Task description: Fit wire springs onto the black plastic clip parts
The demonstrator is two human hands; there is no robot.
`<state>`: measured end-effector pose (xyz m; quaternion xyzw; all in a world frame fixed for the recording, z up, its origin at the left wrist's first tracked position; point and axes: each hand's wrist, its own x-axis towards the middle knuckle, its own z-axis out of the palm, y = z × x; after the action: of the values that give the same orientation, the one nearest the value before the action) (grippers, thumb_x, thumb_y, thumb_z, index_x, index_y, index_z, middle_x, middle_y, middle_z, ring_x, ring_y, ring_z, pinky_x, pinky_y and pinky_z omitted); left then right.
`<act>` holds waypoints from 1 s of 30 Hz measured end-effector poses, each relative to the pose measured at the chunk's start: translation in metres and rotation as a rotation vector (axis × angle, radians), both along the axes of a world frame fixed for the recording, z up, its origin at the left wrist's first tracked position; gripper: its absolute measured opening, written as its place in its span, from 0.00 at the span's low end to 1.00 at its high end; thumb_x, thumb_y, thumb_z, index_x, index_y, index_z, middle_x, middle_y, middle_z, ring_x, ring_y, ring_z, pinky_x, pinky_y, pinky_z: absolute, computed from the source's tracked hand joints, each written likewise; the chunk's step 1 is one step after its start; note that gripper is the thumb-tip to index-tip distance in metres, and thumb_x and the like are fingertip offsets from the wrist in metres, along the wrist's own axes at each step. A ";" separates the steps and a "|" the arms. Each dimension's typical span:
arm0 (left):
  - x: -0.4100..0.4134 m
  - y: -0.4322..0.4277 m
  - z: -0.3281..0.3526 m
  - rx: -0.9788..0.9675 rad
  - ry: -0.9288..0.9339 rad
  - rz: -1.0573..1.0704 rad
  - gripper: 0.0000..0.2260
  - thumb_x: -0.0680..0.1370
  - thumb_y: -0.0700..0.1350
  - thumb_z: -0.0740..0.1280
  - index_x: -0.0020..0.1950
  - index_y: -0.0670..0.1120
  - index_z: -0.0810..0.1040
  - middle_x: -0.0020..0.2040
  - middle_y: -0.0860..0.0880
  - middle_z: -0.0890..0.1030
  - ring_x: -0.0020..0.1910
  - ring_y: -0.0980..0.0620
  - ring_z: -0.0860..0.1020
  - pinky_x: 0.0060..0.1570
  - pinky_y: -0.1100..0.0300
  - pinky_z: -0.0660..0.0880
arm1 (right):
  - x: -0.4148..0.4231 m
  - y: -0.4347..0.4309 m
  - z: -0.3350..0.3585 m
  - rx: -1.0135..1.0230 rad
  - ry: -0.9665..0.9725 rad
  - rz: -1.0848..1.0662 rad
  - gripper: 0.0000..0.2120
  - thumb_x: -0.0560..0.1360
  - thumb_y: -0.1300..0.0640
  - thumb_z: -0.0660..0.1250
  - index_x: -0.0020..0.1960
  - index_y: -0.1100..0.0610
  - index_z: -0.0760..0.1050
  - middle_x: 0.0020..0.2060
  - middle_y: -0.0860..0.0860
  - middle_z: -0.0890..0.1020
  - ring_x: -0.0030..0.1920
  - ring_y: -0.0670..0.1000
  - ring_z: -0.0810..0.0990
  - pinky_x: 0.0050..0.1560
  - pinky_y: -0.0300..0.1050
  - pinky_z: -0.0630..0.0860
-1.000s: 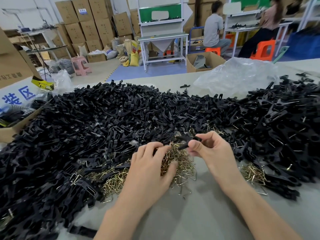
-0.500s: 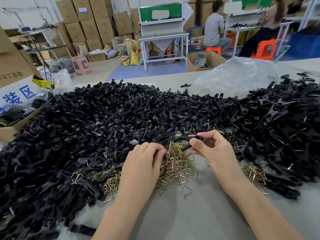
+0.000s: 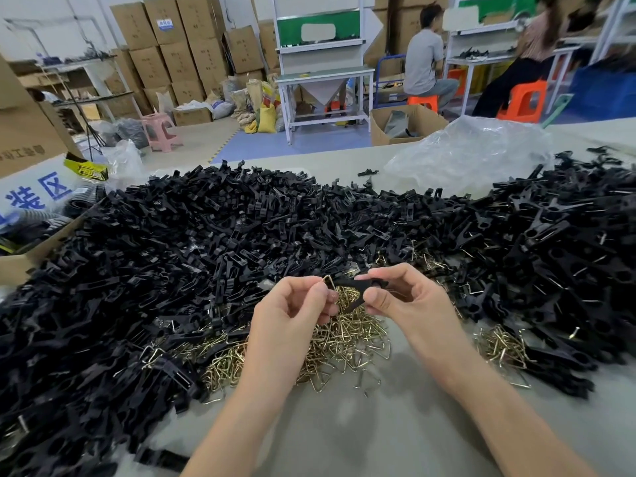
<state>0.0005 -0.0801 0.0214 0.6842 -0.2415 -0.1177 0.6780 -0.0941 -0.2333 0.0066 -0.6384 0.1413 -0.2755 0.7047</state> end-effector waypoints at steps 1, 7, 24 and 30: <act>-0.001 -0.001 0.000 -0.019 0.042 -0.007 0.05 0.80 0.43 0.69 0.47 0.48 0.83 0.42 0.50 0.86 0.42 0.53 0.84 0.45 0.61 0.81 | 0.000 0.000 0.000 -0.013 0.008 0.003 0.14 0.65 0.51 0.78 0.50 0.51 0.84 0.45 0.56 0.86 0.43 0.49 0.85 0.51 0.42 0.82; -0.007 -0.007 0.001 -0.142 0.278 -0.055 0.12 0.80 0.41 0.69 0.39 0.52 0.85 0.37 0.51 0.81 0.36 0.56 0.77 0.38 0.62 0.76 | 0.003 0.007 0.002 0.019 -0.041 0.053 0.17 0.61 0.56 0.78 0.47 0.57 0.77 0.48 0.48 0.88 0.44 0.45 0.83 0.46 0.36 0.79; -0.020 -0.012 0.002 -0.204 0.298 0.009 0.05 0.79 0.42 0.69 0.44 0.48 0.82 0.46 0.49 0.86 0.45 0.53 0.81 0.47 0.57 0.74 | 0.001 0.017 0.004 -0.060 -0.041 0.022 0.19 0.63 0.56 0.80 0.47 0.61 0.75 0.45 0.49 0.88 0.47 0.45 0.86 0.46 0.34 0.78; -0.019 -0.013 0.000 -0.189 0.360 -0.054 0.03 0.79 0.40 0.69 0.46 0.44 0.80 0.42 0.48 0.83 0.39 0.55 0.80 0.41 0.59 0.75 | -0.002 0.017 0.005 -0.088 -0.022 -0.008 0.18 0.65 0.55 0.80 0.49 0.58 0.78 0.44 0.47 0.88 0.46 0.44 0.86 0.45 0.33 0.78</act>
<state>-0.0187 -0.0927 0.0219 0.5788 -0.1448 -0.2331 0.7679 -0.0957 -0.2162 0.0112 -0.6653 0.1239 -0.2912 0.6762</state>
